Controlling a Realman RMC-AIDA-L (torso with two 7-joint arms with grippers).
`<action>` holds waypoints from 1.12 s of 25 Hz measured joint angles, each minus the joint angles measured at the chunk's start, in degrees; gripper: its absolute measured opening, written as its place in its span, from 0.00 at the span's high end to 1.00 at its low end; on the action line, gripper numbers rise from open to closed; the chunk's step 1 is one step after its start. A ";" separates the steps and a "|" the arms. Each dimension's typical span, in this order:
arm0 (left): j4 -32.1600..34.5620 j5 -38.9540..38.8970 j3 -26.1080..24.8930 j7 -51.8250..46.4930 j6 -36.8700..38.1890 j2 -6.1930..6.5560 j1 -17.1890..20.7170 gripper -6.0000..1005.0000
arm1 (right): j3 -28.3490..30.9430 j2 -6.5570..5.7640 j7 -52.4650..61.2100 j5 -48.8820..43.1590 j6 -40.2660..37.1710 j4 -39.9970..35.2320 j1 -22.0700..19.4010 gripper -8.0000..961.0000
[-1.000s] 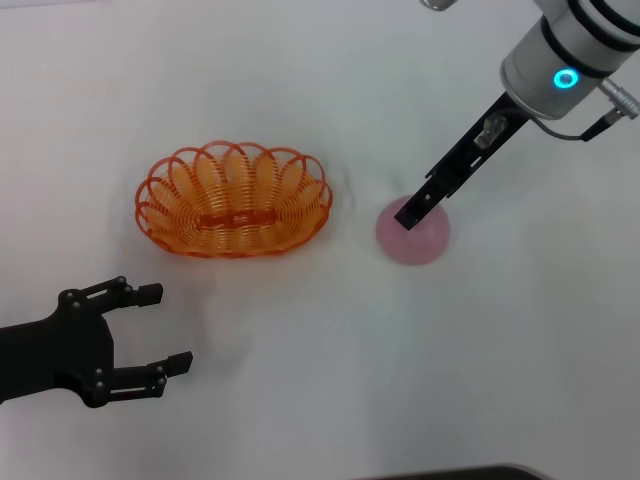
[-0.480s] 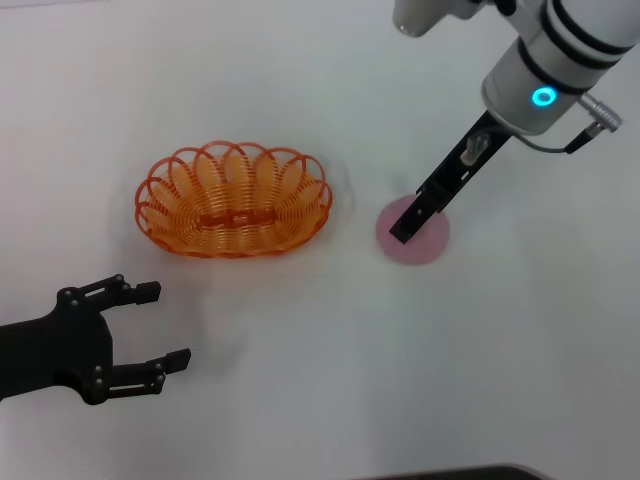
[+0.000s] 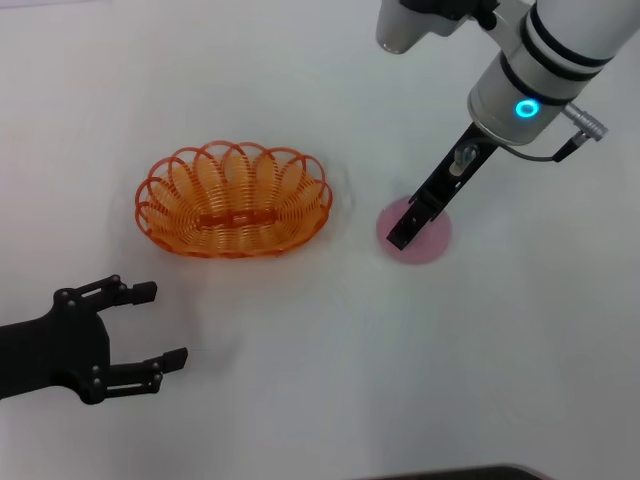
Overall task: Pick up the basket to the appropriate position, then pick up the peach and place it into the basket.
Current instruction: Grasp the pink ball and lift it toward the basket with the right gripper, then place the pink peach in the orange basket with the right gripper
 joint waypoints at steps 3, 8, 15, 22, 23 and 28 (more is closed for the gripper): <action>0.00 0.00 -0.09 0.00 -0.09 0.00 0.00 0.14 | -1.33 0.00 0.77 -0.16 0.06 0.00 0.01 0.06; 0.00 0.00 0.05 0.00 -0.63 0.00 -0.04 0.14 | -2.38 0.01 0.98 0.05 -0.05 -0.54 0.01 0.30; 0.00 0.00 -0.16 0.00 -0.67 0.00 -0.08 0.14 | 0.36 -0.37 0.26 2.22 -1.88 -3.27 -0.47 0.53; -0.20 -0.24 -0.36 0.00 -0.67 0.00 -0.17 0.14 | 5.48 -0.59 -1.97 3.94 -3.67 -4.73 -0.59 0.66; -0.40 -0.31 -0.39 0.00 -0.67 0.00 -0.18 0.14 | 6.61 -0.61 -2.48 5.12 -3.87 -5.42 -0.60 0.68; -0.63 -0.43 -0.51 -0.01 -0.66 0.00 -0.24 0.14 | 9.72 -0.61 -4.46 12.34 -5.36 -8.53 -0.61 0.72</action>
